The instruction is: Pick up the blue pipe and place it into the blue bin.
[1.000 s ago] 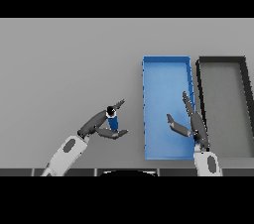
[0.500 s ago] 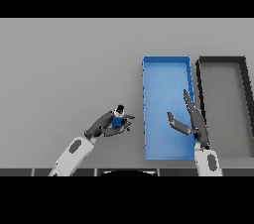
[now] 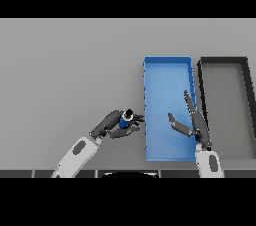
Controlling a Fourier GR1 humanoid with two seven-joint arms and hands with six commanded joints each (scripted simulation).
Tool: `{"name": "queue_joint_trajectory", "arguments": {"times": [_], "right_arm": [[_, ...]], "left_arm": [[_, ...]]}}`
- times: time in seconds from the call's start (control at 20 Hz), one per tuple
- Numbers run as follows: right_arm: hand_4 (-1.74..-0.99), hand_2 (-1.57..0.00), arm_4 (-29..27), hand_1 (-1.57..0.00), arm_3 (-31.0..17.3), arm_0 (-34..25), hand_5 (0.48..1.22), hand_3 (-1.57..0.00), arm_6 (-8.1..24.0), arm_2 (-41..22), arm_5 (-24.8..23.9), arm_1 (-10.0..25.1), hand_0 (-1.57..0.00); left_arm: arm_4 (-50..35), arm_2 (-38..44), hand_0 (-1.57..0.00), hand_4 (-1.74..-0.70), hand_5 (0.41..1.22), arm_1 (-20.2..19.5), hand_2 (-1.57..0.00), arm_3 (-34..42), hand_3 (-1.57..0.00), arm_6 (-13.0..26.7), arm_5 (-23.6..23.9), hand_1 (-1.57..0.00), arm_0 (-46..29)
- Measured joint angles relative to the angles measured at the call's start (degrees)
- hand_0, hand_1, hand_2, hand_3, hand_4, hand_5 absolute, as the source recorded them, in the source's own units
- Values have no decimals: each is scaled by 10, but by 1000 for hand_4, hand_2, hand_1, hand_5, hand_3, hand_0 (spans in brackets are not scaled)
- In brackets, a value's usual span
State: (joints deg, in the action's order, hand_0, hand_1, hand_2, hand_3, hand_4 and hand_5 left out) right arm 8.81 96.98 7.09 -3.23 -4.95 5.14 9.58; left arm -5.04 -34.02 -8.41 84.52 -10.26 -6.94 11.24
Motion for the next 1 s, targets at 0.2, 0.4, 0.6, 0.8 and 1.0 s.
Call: {"name": "queue_joint_trajectory", "arguments": {"times": [0.2,0.4,0.6,0.8,1.0], "right_arm": [[-1275,1,5,1,1,1,683,1,-2,2,2,10,1],[-1273,1,9,1,1,12,688,1,-20,-2,3,8,1],[-1269,1,-8,1,-14,-4,688,1,-16,3,18,12,1],[-1243,1,-26,1,-36,-26,687,1,-14,8,46,25,1],[-1225,1,-69,1,-34,-43,647,1,-34,15,77,26,1]], "left_arm": [[-5,1,-1553,-1723,1215,10,-1557,42,-1449,43,-6,-1556,30],[-14,-4,-1564,-1727,1219,14,-1565,82,-1443,80,-14,-1565,31],[-4,-2,-1568,-1729,1219,17,-1569,80,-1441,122,-19,-1568,37],[1,2,-1570,-1730,1220,20,-1570,83,-1442,109,-25,-1570,27],[5,14,-1571,-1730,1221,23,-1571,72,-1441,105,-35,-1571,33]]}}
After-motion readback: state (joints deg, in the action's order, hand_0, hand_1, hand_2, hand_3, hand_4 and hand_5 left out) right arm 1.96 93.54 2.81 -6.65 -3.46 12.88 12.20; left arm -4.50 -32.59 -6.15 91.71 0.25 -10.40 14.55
